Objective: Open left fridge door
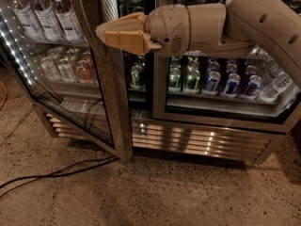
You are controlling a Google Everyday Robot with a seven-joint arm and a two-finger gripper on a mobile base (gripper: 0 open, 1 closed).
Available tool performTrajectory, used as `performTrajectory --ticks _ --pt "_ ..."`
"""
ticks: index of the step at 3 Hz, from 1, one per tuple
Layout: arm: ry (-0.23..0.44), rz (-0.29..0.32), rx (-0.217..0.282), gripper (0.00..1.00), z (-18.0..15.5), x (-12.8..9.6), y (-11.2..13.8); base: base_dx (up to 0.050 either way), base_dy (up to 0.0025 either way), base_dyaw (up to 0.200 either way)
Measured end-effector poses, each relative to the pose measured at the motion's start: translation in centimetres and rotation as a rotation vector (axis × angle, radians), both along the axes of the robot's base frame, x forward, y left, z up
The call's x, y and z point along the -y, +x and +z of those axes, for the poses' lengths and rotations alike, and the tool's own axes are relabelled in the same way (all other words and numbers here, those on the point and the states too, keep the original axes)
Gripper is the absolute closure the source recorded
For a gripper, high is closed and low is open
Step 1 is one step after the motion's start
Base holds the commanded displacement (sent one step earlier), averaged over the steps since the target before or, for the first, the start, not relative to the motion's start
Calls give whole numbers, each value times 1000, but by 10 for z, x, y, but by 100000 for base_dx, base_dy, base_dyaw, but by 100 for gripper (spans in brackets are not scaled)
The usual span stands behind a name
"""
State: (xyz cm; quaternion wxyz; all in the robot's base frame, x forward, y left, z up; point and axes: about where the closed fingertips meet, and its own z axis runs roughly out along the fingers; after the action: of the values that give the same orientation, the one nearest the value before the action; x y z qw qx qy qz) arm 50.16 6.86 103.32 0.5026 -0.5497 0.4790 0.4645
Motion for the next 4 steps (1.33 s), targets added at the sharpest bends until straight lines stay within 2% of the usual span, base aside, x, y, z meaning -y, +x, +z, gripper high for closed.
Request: performTrajectory --ticks 1,3,4 --pt "0 0 0 100 0 0 0 3 -4 -19955" --pt "0 0 0 100 0 0 0 3698 247 13402" --pt "0 0 0 100 0 0 0 3 -4 19238"
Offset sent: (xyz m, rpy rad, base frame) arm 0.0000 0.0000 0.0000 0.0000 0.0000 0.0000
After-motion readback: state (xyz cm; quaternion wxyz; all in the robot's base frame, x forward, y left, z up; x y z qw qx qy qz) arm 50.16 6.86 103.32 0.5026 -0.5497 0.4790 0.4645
